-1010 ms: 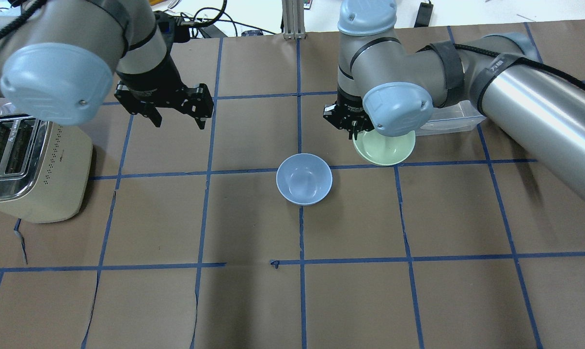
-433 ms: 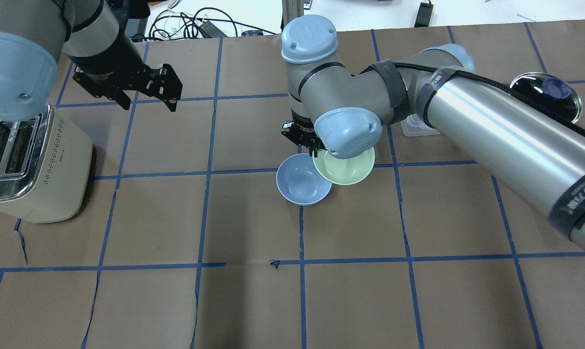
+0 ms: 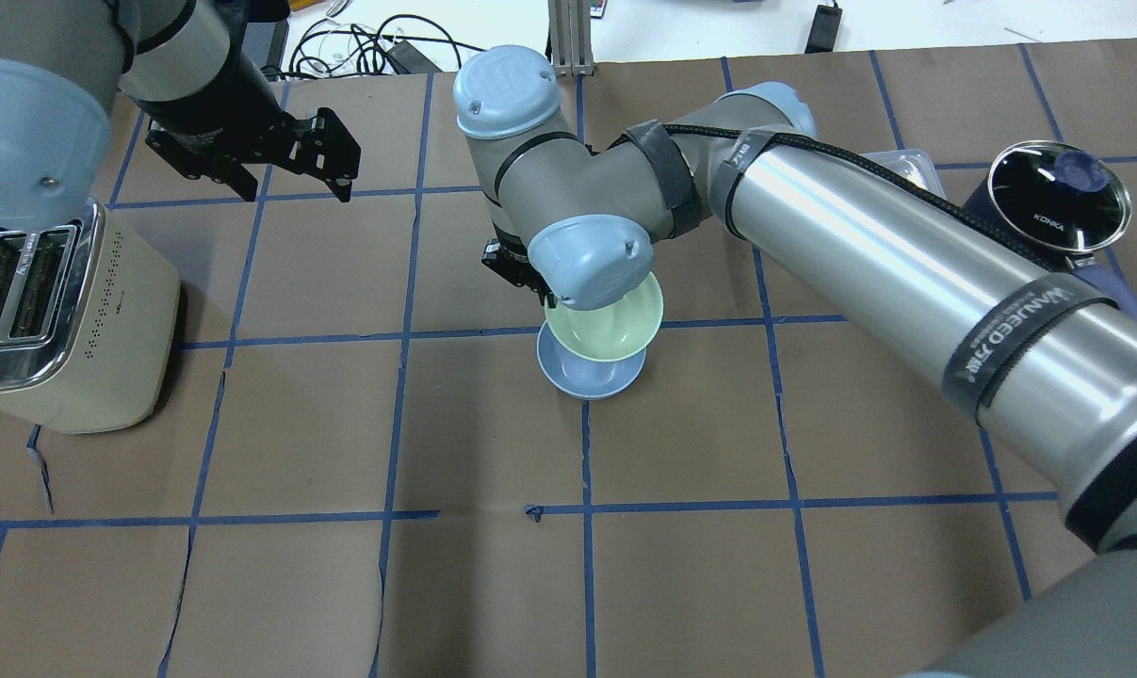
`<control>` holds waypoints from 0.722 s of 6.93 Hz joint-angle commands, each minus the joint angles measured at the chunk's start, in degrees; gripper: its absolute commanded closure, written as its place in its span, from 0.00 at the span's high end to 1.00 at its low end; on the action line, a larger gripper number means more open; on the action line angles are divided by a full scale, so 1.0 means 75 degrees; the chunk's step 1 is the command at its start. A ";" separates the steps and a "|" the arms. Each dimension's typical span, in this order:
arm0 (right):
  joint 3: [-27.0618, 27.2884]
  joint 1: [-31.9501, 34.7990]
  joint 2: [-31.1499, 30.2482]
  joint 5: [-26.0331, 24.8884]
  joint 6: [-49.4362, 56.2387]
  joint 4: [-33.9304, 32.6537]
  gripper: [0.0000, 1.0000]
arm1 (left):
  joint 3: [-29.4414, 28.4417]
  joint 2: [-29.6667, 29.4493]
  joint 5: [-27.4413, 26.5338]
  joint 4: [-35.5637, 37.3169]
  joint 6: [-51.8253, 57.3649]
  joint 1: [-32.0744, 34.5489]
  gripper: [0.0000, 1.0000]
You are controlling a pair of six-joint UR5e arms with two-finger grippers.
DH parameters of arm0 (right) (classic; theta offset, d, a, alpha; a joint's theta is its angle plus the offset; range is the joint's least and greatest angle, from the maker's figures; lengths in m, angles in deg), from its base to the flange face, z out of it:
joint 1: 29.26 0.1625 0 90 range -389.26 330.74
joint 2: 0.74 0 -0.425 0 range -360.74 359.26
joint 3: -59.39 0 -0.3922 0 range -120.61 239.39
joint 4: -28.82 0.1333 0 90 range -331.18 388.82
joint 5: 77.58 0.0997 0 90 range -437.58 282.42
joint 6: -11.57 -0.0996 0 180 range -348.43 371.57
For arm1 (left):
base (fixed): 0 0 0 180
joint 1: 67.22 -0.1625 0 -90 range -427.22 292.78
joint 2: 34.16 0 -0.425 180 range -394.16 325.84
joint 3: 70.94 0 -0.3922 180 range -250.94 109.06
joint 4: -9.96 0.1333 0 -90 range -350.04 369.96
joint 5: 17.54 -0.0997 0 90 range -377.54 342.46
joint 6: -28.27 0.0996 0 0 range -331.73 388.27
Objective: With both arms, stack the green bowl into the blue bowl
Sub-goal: 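Carry green bowl with right gripper over blue bowl and lower it inside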
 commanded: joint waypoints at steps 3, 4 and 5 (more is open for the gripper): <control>-0.0049 0.0146 0.0274 0.0031 -0.0181 0.0125 0.00 | 0.0019 -0.0006 0.0056 0.0009 -0.0002 0.0003 0.97; -0.0072 0.0135 0.0345 0.0357 -0.0205 0.0288 0.00 | 0.0008 -0.0018 0.0067 0.0067 -0.0072 0.0003 0.97; -0.0060 0.0135 0.0345 0.0348 -0.0216 0.0382 0.07 | 0.0031 -0.0018 0.0079 0.0067 -0.0072 -0.0008 0.99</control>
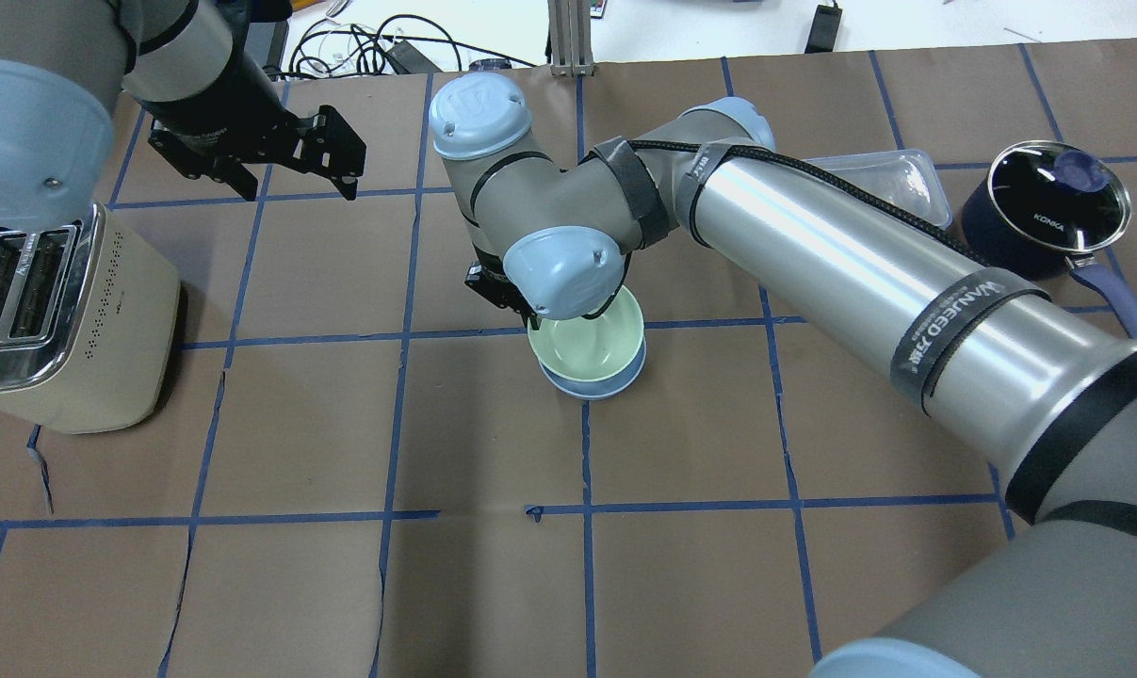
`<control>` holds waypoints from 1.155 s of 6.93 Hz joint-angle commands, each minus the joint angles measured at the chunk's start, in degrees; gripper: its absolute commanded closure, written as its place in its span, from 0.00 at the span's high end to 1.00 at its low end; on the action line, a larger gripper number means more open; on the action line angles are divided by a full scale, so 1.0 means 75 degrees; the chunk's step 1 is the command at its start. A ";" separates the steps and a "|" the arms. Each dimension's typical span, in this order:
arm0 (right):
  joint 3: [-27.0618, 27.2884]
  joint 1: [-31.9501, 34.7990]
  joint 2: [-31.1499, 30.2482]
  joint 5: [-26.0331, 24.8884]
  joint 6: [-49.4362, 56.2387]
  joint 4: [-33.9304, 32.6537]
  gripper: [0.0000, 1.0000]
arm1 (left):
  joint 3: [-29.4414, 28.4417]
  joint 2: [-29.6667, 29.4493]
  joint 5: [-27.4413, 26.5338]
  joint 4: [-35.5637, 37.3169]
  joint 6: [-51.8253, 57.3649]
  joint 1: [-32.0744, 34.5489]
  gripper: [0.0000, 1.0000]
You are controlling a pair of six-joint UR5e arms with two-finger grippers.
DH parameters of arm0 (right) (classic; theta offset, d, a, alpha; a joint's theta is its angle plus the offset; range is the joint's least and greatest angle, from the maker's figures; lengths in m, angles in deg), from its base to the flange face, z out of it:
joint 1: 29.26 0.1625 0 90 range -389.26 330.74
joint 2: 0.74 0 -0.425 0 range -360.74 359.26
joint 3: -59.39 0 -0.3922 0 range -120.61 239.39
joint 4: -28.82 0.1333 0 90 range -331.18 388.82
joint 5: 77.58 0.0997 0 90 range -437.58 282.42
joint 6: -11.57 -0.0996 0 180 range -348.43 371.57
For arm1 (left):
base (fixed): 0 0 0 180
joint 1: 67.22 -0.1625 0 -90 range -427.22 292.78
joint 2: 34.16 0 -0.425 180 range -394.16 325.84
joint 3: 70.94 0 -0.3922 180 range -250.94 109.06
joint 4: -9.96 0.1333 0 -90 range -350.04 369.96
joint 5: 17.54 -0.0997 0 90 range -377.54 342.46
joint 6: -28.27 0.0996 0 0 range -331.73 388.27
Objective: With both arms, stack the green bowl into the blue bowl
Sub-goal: 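Carry green bowl with right gripper over blue bowl and lower it inside, then open right gripper and raise it away from the stacked bowls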
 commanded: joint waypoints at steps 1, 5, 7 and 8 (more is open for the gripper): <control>-0.0038 -0.0016 0.0035 0.0138 -0.0022 0.0106 0.62 | 0.0015 -0.0004 0.0015 0.0018 -0.0022 -0.0057 1.00; -0.0213 -0.0843 -0.0302 0.0127 0.0443 0.0292 1.00 | 0.0063 0.0055 -0.0079 0.0007 -0.0092 -0.0081 1.00; -0.0133 -0.2084 -0.1109 0.0091 0.2033 0.0691 1.00 | 0.0097 0.0055 -0.0044 0.0007 -0.0092 -0.0081 1.00; 0.0019 -0.2531 -0.1427 0.0103 0.2945 0.0842 1.00 | 0.0074 0.0055 -0.0056 0.0007 -0.0092 -0.0081 1.00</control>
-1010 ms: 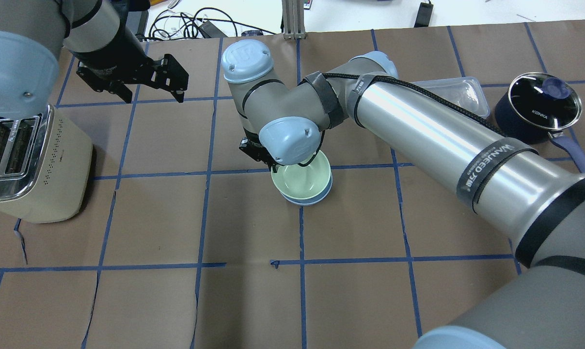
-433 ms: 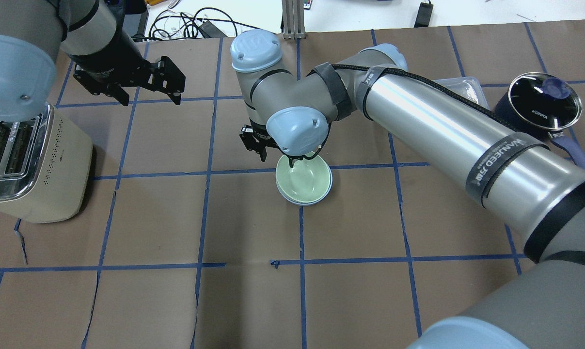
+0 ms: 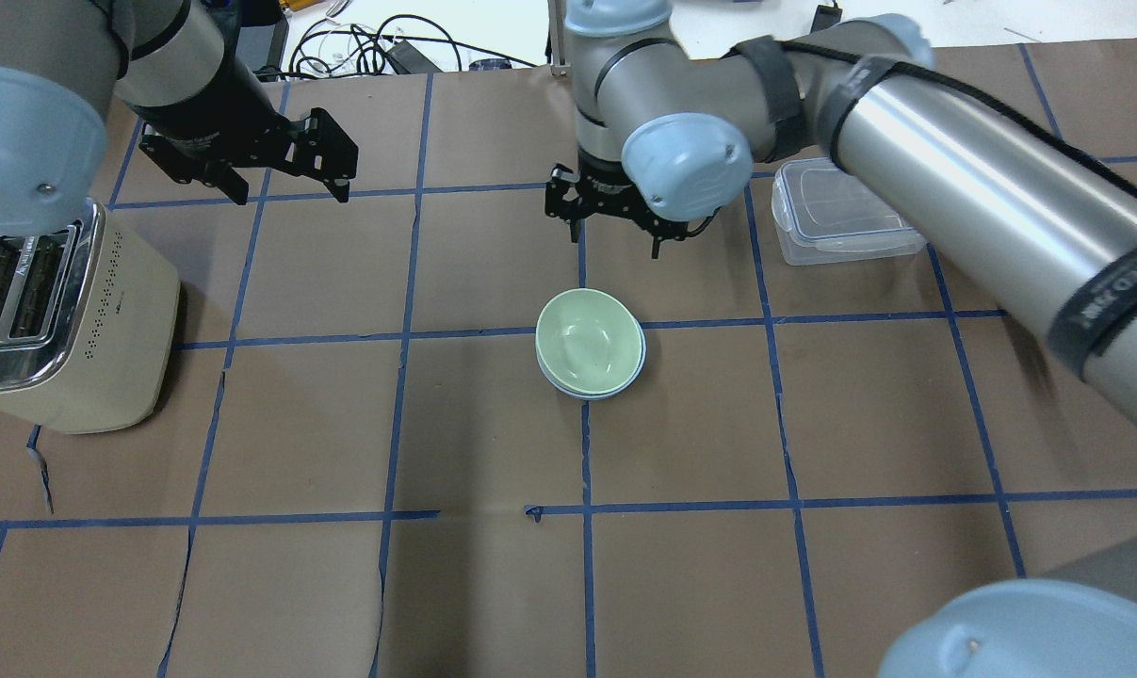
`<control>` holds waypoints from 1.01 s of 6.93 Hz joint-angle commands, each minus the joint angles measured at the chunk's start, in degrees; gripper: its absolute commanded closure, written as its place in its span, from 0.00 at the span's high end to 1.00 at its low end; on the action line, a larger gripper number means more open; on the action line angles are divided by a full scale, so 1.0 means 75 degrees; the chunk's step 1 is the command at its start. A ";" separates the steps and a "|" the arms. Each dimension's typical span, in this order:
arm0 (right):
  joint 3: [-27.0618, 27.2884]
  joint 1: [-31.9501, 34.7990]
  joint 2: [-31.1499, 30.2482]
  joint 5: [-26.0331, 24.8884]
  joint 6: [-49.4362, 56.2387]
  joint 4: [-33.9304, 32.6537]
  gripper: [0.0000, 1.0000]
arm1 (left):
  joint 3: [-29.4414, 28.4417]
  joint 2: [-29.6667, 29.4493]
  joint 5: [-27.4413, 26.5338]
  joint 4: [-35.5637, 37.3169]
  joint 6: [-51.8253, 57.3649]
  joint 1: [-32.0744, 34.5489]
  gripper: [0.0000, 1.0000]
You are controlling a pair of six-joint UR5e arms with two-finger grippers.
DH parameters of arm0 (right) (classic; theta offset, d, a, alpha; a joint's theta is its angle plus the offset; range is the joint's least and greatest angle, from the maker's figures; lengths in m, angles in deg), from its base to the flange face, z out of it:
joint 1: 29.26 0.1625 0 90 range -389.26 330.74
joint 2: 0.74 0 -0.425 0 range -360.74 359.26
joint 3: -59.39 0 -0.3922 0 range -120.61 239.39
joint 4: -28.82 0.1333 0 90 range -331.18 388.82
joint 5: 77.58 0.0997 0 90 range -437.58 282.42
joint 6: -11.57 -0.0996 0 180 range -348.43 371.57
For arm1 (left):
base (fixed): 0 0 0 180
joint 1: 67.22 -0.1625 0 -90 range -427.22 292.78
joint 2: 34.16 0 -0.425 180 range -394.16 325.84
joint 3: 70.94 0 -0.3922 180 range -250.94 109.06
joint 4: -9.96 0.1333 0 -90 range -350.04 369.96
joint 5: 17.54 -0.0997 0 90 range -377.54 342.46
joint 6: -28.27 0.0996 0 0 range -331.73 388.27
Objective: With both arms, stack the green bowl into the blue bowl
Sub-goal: 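Open right gripper and raise it away from the stacked bowls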
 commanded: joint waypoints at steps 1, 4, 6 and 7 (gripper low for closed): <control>0.0244 -0.0853 -0.0839 -0.0024 0.1924 0.0451 1.00 | -0.0010 0.0000 0.0008 0.0000 -0.0001 0.0000 1.00; 0.0934 -0.1871 -0.2396 0.0011 0.3933 0.1469 1.00 | 0.0002 0.0000 0.0008 0.0000 -0.0001 -0.0011 1.00; 0.1111 -0.2109 -0.2788 -0.0094 0.3937 0.1755 1.00 | 0.0013 0.0000 0.0008 0.0000 -0.0012 0.0000 1.00; 0.1124 -0.2098 -0.2788 -0.0118 0.3926 0.1639 1.00 | 0.0014 0.0012 0.0008 0.0000 -0.0001 0.0000 1.00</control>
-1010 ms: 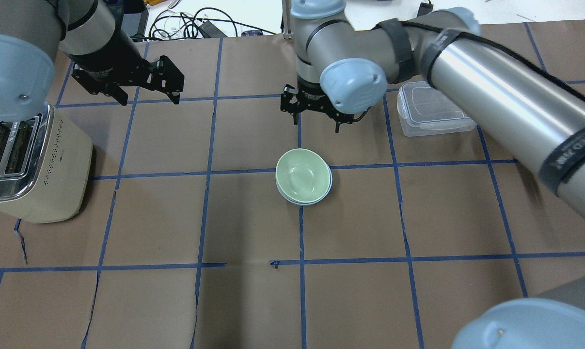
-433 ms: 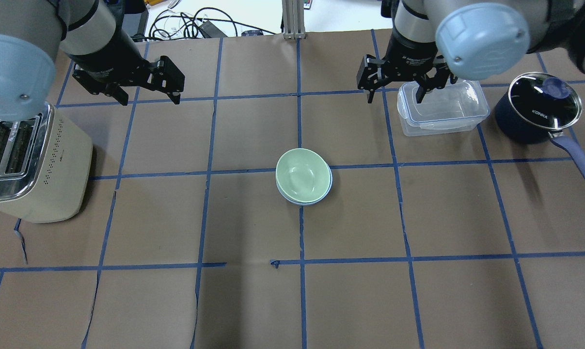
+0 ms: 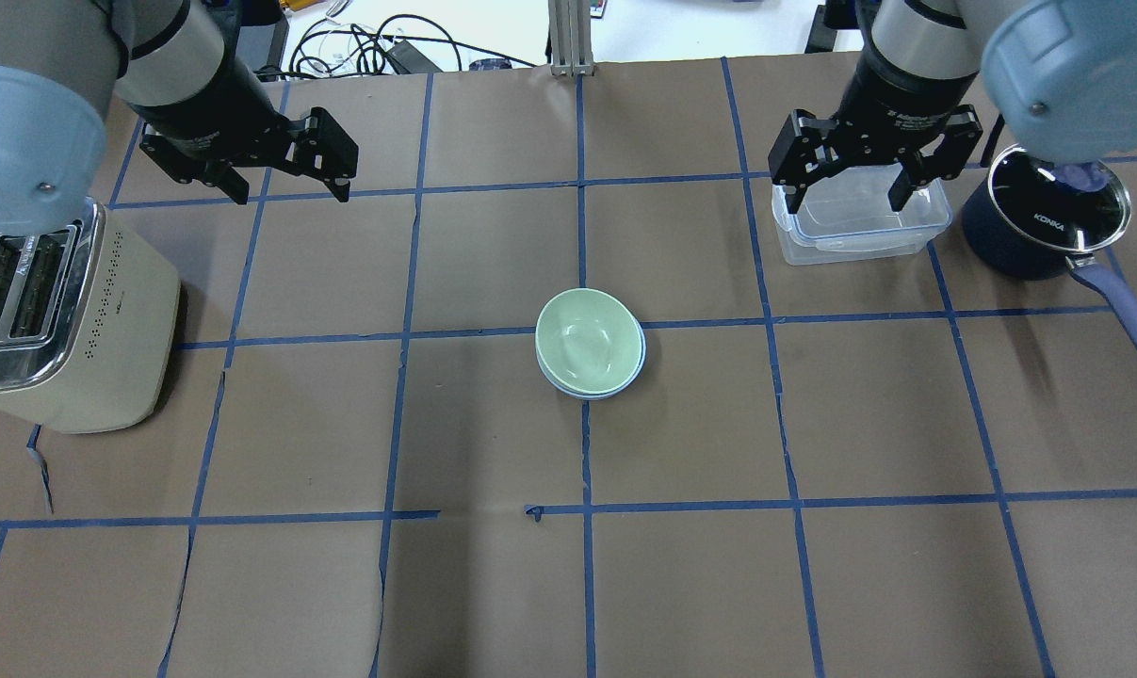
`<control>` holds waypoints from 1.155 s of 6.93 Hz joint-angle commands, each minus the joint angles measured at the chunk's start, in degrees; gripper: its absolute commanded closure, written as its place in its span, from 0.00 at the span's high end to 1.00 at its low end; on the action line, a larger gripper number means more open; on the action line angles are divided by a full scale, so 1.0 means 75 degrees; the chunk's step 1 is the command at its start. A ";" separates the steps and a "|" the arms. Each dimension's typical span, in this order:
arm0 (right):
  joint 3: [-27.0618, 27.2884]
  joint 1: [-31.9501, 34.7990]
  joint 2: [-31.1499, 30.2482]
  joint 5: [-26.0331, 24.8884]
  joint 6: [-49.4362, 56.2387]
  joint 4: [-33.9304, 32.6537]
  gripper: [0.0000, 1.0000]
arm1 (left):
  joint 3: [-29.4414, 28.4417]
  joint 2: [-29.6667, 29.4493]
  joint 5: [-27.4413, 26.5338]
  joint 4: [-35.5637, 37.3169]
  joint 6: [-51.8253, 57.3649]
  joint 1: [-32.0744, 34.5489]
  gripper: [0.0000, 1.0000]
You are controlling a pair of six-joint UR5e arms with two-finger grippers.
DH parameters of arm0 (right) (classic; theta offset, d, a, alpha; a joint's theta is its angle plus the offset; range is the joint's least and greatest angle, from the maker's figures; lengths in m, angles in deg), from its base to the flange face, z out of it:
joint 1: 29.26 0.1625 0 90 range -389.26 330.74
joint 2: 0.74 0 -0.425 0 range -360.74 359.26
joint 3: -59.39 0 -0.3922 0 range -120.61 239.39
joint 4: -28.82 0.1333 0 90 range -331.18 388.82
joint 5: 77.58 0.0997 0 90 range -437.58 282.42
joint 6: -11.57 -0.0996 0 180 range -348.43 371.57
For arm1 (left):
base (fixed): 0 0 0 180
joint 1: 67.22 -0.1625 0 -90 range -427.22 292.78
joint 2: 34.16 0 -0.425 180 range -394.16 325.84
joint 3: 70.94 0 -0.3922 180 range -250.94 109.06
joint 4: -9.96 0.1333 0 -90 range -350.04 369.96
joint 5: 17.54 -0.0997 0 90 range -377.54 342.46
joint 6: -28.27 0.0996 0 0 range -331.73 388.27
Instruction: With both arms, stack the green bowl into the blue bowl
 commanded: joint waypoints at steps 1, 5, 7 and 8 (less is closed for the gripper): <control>0.0084 -0.0048 -0.0075 -0.0073 0.0048 0.0030 1.00 | 0.0007 0.0009 0.0000 0.0000 -0.0003 0.0001 1.00; 0.0096 -0.0071 -0.0063 -0.0061 0.0001 0.0101 1.00 | 0.0018 0.0009 0.0012 -0.0012 -0.0003 0.0001 1.00; 0.0096 -0.0083 -0.0075 -0.0061 0.0013 0.0101 1.00 | 0.0018 -0.0002 0.0012 -0.0012 -0.0003 0.0001 1.00; 0.0096 -0.0083 -0.0063 -0.0061 0.0013 0.0113 1.00 | 0.0018 0.0009 0.0023 -0.0012 -0.0003 0.0001 1.00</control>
